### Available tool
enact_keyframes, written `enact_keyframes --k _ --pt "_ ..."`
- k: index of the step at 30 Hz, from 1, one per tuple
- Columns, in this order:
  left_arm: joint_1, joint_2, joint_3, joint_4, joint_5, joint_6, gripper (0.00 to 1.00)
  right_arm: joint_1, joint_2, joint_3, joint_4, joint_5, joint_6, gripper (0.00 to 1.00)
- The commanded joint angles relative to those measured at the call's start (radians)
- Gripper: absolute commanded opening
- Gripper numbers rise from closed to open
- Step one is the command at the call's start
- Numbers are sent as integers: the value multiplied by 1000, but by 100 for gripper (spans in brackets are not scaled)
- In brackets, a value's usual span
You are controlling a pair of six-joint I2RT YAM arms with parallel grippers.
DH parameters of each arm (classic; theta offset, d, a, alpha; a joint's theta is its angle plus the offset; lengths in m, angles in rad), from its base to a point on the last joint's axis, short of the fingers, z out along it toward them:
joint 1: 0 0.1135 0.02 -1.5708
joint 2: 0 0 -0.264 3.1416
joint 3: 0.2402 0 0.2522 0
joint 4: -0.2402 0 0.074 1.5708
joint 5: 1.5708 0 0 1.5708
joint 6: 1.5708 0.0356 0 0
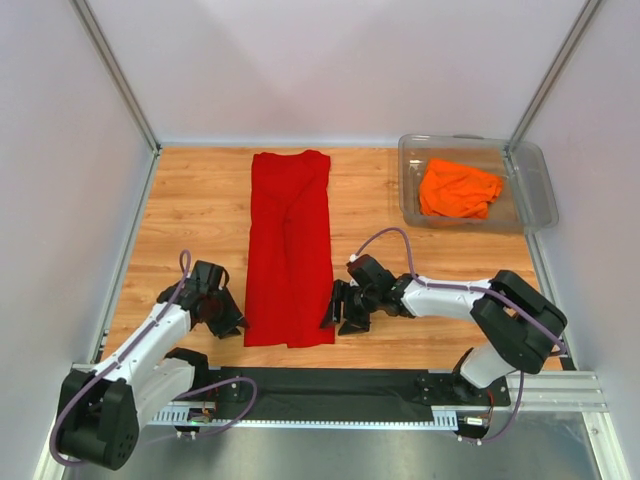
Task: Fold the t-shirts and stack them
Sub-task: Fold the tshirt
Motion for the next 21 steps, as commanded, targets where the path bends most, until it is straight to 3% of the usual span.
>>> enact_keyframes --k 1,4,7,8,10,12,15,21 --pt "-5 62 -3 64 48 23 37 5 37 -1 -45 81 15 61" --pt "-8 101 2 79 61 29 30 7 43 -1 -45 91 26 59" --pt "-8 74 -6 79 47 21 20 5 60 2 -46 85 40 50" --pt "-8 52 -11 75 44 10 8 7 63 -1 -45 81 49 47" --pt "-8 32 -15 67 39 1 1 10 66 -2 -43 80 55 46" --pt "-8 14 -20 53 41 0 0 14 69 -21 -19 78 66 41" --pt "-8 -19 -20 38 47 -3 0 14 72 -53 52 48 68 4" --pt "-8 -138 78 -37 76 38 0 4 -109 -32 -34 48 -24 0"
